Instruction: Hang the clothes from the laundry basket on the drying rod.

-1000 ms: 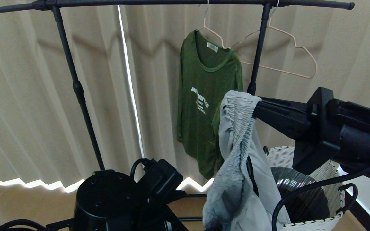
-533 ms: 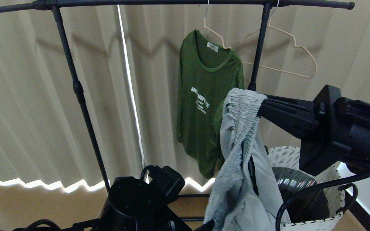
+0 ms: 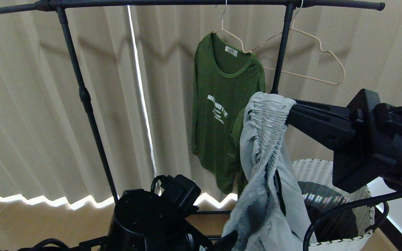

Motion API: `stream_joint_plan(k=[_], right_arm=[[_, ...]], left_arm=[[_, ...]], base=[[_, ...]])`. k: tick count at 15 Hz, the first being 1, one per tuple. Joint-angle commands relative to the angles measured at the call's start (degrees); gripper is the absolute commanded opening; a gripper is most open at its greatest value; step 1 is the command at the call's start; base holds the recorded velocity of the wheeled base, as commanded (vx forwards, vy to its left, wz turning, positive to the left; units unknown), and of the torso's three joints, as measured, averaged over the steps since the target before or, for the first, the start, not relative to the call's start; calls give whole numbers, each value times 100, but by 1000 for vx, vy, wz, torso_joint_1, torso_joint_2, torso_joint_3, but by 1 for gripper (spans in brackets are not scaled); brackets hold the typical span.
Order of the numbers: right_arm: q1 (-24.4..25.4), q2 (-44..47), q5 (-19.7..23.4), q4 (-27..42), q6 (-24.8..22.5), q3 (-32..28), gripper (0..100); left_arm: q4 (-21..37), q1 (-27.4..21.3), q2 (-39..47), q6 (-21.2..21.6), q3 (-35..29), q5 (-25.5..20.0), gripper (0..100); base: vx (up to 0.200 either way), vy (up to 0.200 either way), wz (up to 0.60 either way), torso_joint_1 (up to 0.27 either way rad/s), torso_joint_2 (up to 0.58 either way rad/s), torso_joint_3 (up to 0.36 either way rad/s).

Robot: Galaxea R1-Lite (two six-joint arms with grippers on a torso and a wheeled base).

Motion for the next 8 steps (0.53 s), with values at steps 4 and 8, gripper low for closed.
stream_joint_plan(k=[4, 8], right_arm=[[14, -10, 3, 5, -4, -20, 0], [5, -10, -6, 5, -4, -55, 0]], left_arm=[[-178, 5, 175, -85, 60, 27, 100], [-204, -4, 158, -58, 341, 54, 0]], base=[[0, 0, 0, 0, 0, 0], [0, 0, 0, 0, 0, 0]])
